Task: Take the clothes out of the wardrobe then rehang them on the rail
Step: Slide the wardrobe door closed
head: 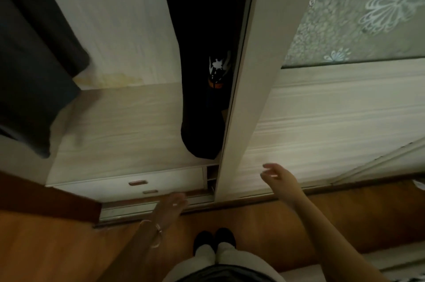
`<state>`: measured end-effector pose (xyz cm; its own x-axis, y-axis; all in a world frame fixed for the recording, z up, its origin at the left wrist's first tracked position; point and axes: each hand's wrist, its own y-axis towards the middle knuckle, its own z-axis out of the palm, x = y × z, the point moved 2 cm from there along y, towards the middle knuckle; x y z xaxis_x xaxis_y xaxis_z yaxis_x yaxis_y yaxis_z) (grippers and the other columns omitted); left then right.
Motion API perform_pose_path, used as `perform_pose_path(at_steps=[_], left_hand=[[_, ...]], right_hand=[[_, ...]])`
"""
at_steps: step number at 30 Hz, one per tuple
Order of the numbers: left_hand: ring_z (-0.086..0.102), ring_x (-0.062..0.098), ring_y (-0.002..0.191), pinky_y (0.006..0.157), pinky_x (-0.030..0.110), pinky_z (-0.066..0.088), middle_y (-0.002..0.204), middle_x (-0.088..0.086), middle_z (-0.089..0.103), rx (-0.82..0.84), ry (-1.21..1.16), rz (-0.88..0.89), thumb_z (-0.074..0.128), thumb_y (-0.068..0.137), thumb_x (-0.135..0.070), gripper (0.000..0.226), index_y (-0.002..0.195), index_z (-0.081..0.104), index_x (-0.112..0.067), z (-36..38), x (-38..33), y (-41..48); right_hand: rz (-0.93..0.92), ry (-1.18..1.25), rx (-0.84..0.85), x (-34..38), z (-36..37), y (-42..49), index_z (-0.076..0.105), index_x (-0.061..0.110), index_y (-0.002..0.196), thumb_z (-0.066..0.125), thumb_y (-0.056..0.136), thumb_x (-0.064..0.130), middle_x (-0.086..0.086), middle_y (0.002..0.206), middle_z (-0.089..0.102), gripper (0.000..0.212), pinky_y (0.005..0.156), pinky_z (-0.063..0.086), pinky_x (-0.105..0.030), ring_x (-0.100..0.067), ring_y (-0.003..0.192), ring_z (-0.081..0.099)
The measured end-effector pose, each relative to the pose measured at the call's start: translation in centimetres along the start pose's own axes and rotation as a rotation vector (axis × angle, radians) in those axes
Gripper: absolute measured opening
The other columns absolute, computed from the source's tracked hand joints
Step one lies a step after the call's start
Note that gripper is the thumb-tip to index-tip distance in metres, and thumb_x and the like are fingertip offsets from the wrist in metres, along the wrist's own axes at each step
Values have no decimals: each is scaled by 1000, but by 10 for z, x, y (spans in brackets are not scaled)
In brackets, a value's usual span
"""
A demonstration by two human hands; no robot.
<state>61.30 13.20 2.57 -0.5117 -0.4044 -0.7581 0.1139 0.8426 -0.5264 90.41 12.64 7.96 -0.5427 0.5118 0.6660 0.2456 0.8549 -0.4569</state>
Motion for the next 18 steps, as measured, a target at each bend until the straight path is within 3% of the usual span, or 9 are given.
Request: perform_pose_path(at_steps=[2,6,10,15,18], left_hand=[[51,22,121,97,26,40,124,4,54,29,4,62,62,86,-28,45,126,51,-11,5,-43,5],[38,5,120,99,20,32,129,-11,38,-5,-41,340,64,84,-19,67,142,29,-18,19,-126,12],[51,10,115,94,18,37,129,2,55,-53,6,500,66,82,-18,56,133,42,-13,29,-163,15],[59,21,114,92,19,42,123,9,63,-129,4,513,64,84,-18,45,125,53,-7,25,-166,19],[59,21,115,96,21,43,124,11,62,-136,-7,501,64,84,-16,46,126,52,-7,20,-164,17]], right_hand=[[-165,-6,-89,38,-13,-1,55,11,123,57,90,19,-1,105,61,34,81,42,-22,-15,96,58],[-421,-214,-170,87,-24,-6,63,6,109,58,90,21,-6,107,67,25,80,42,-19,-19,99,62],[-499,-324,-194,99,-22,-13,65,3,102,54,90,15,-11,103,68,20,75,40,-18,-25,97,63],[-533,-438,-167,102,-28,-7,65,6,100,49,91,15,-10,102,70,21,81,51,-34,-27,95,64],[-553,-499,-145,104,-24,-6,64,8,101,46,92,21,-9,103,70,23,82,51,-35,-26,95,64]])
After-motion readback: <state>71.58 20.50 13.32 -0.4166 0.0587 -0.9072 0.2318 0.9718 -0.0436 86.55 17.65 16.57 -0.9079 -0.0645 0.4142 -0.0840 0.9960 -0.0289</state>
